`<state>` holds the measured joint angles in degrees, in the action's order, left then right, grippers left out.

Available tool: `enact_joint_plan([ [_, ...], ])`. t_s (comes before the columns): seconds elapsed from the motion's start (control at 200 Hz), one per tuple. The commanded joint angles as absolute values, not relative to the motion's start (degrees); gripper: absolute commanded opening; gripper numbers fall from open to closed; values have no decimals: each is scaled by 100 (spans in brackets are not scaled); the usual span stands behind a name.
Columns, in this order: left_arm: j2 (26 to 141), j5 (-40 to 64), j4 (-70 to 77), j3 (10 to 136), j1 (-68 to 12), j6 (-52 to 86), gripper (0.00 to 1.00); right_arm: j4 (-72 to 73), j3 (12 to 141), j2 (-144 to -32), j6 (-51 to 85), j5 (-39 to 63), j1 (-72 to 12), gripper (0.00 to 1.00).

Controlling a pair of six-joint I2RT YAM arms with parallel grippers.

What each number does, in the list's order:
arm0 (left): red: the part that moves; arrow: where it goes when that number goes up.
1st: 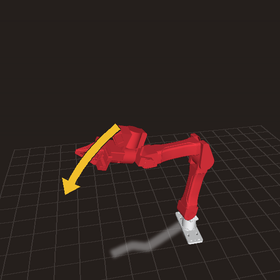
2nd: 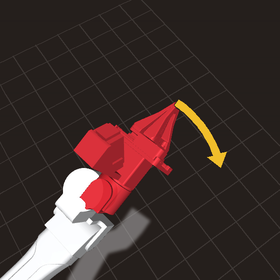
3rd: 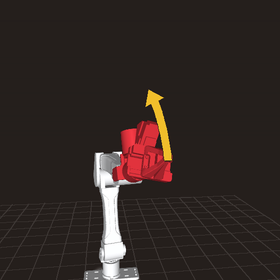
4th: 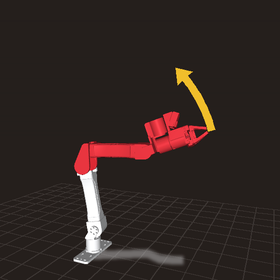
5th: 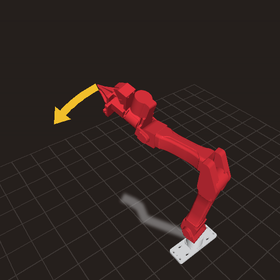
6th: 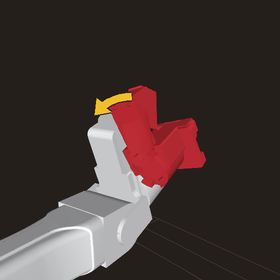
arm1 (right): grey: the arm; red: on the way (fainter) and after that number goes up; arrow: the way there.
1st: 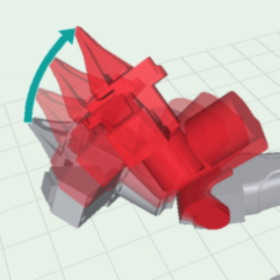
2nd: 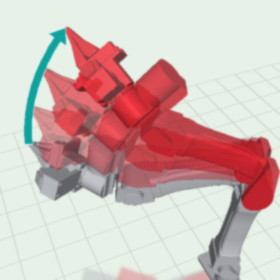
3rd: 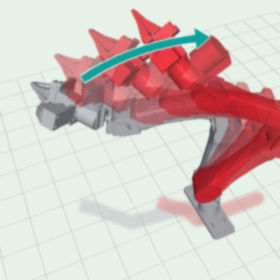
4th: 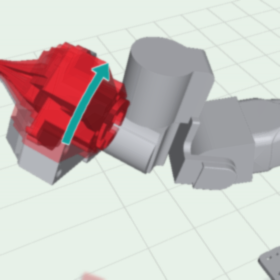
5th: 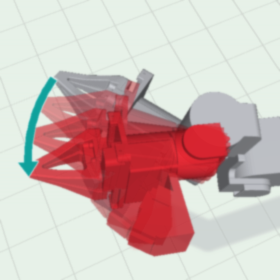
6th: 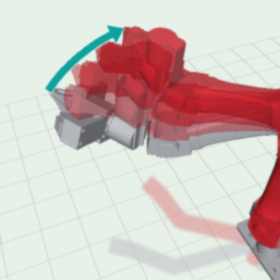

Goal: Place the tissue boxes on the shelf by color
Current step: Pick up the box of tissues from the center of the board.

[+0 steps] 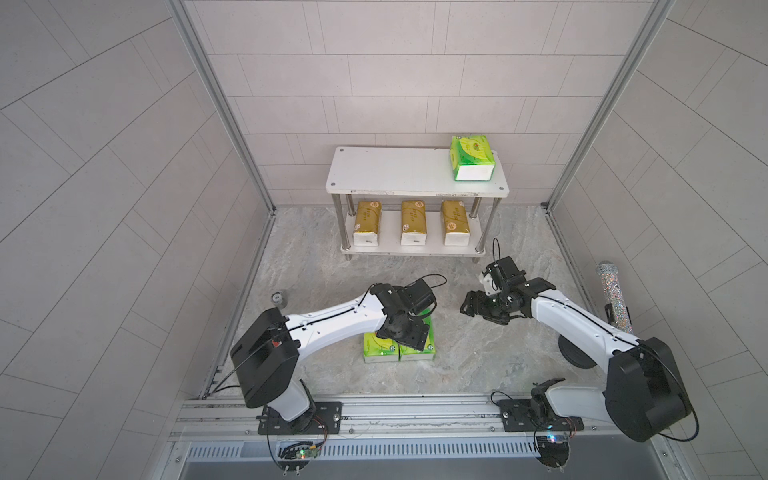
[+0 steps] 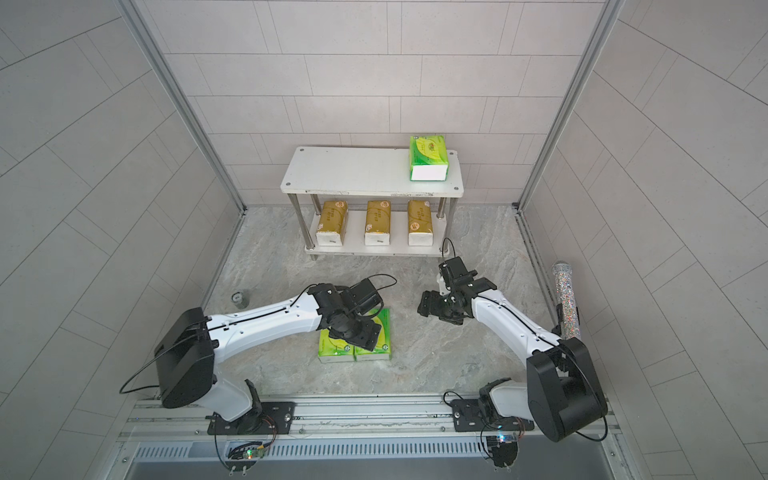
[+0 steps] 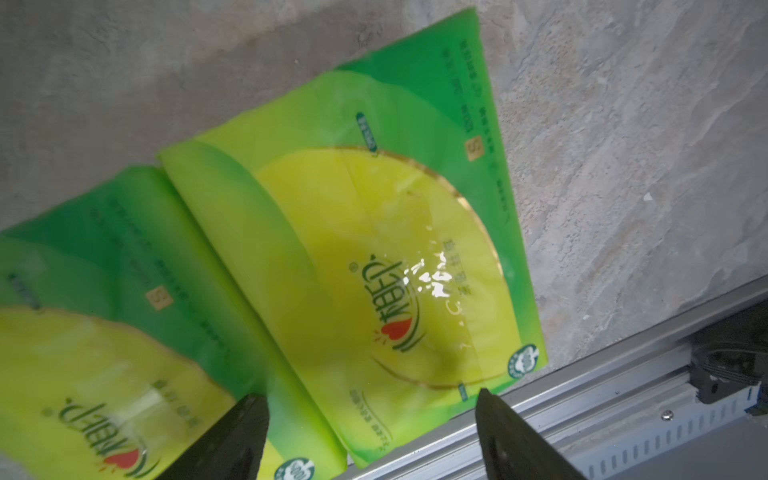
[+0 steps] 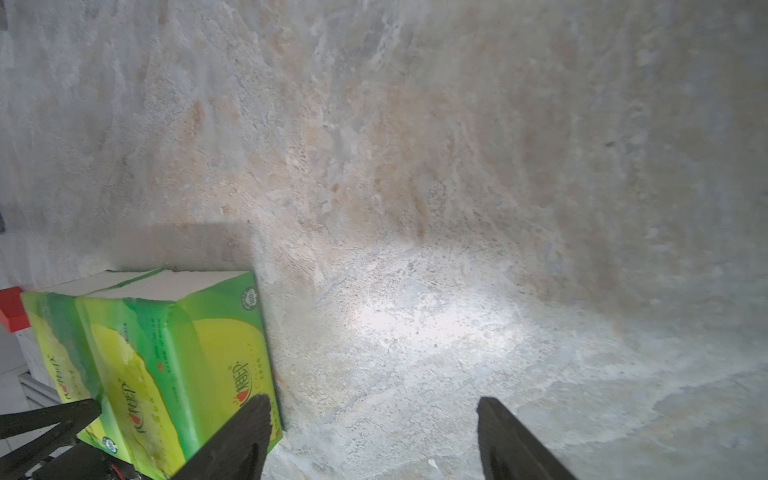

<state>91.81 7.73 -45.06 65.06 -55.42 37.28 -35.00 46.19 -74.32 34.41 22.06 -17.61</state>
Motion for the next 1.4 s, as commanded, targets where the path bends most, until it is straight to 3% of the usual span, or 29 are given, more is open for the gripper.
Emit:
enact_joint_plan([
  [0.0,9334,741,-4027,6382,-5555,4026,86,-3789,4675,-7473,3205,2028,-1767,82],
  [0.25,9928,488,-3976,6890,-5546,4058,81,-3860,4548,-7381,3096,2141,-1767,82],
  [0.771,9910,-268,-4842,8238,-5184,3398,81,-4422,4417,-6925,2865,2563,-1799,82],
  [0.906,10222,171,-4681,8341,-4895,2342,77,-4565,4110,-6409,3138,2898,-2003,82],
  [0.991,10239,-66,-4482,8230,-4888,1931,74,-4618,3938,-6070,3316,3033,-2316,82],
  [1.186,10338,538,-4014,8092,-4720,1449,76,-4481,3476,-5465,3817,2940,-3006,85],
  [1.396,10483,754,-3593,7744,-4720,1245,76,-3738,3086,-5308,4615,3004,-3200,85],
])
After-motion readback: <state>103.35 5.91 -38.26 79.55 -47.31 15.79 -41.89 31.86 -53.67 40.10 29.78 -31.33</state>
